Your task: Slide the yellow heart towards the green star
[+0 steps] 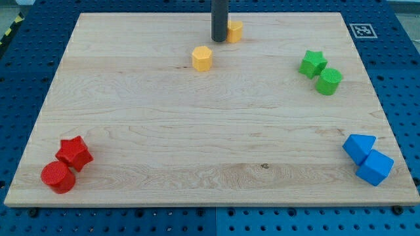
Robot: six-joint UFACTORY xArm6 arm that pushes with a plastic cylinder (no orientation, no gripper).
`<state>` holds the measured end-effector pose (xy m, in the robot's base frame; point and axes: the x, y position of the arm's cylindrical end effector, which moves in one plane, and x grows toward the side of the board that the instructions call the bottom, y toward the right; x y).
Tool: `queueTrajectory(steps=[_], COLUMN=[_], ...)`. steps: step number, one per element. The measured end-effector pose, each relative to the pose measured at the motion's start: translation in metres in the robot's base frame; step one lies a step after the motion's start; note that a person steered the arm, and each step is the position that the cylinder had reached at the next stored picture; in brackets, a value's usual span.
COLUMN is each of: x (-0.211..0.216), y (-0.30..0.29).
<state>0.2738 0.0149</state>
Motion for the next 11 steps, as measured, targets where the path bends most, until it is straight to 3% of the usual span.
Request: queueTrajectory(steps=[2, 4, 7, 9, 11], x=[-0.004, -0.031, -0.027, -0.001, 0.008], y=[-0.029, -0.021, 0.025, 0.048, 0.107])
